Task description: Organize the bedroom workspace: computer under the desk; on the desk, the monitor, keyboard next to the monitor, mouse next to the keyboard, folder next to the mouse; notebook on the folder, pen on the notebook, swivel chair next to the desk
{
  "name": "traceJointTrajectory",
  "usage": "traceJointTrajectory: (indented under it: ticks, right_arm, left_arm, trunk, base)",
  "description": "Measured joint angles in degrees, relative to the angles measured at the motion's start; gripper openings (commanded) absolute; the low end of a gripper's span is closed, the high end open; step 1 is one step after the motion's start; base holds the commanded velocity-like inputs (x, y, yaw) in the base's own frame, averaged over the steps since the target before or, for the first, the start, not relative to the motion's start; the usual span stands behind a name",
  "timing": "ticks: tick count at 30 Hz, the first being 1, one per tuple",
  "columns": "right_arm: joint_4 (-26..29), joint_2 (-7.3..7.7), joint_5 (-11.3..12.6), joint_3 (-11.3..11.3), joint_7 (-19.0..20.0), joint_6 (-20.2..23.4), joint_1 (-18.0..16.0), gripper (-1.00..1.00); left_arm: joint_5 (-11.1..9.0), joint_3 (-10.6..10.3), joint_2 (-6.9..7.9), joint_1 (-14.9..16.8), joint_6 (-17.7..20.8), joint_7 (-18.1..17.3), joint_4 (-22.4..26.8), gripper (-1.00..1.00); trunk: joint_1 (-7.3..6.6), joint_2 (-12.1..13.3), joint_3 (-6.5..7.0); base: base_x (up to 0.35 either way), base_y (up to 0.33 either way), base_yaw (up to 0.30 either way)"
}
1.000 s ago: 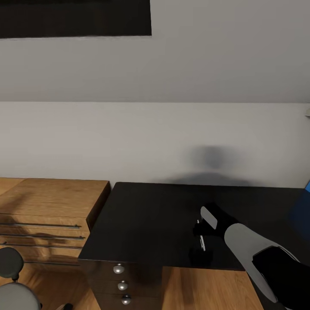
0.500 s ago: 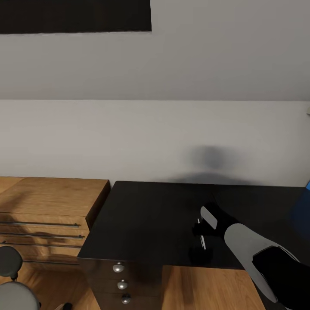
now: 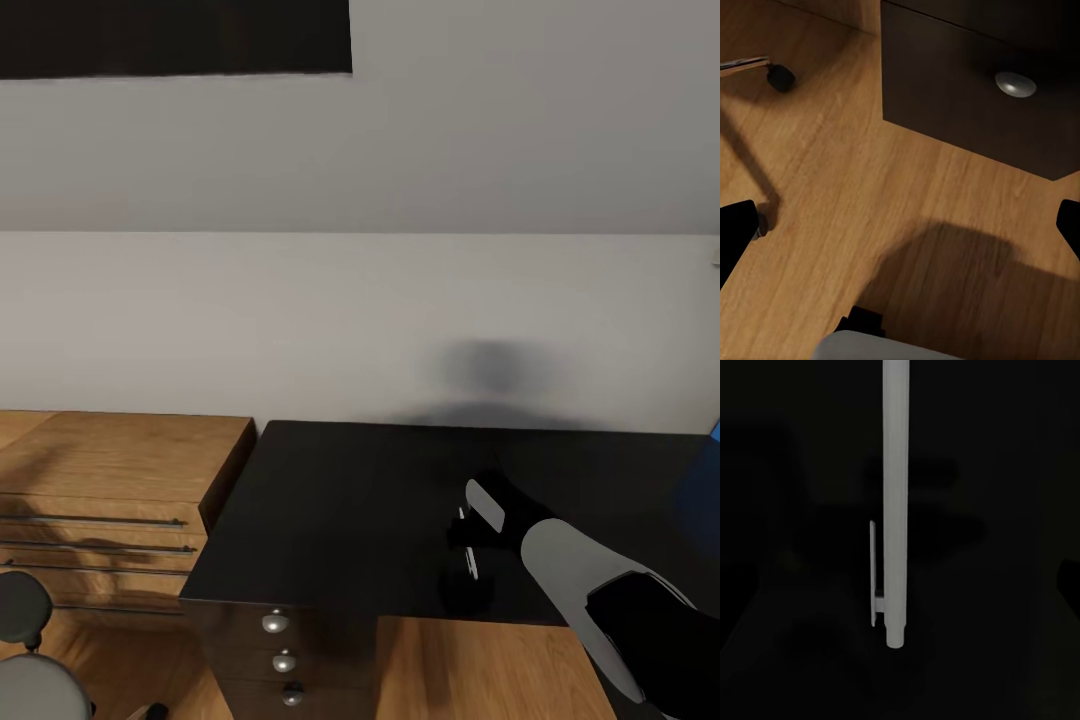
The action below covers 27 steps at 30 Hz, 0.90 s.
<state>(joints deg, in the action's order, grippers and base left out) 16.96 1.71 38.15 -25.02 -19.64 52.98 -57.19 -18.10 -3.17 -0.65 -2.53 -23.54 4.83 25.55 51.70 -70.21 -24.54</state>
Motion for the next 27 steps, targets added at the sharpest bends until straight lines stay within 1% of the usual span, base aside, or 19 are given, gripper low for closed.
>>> traceJointTrajectory:
  ticks: [2, 11, 27]
  right_arm:
    - [0.0, 0.0, 0.0, 0.0, 0.0, 0.0, 0.0, 1.0]
    - [0.0, 0.0, 0.0, 0.0, 0.0, 0.0, 0.0, 1.0]
    - [-0.1, 0.0, 0.0, 0.0, 0.0, -0.1, 0.0, 1.0]
  left_arm:
    - [0.0, 0.0, 0.0, 0.0, 0.0, 0.0, 0.0, 1.0]
    - [0.0, 0.0, 0.0, 0.0, 0.0, 0.0, 0.0, 1.0]
    - [0.0, 0.0, 0.0, 0.0, 0.0, 0.0, 0.0, 1.0]
  trunk:
    - [0.0, 0.0, 0.0]
    - [1.97, -3.6, -1.61]
    - [1.98, -3.6, -1.62]
  base:
    - [0.0, 0.0, 0.0]
    - [0.0, 0.0, 0.0]
    - [0.0, 0.0, 0.0]
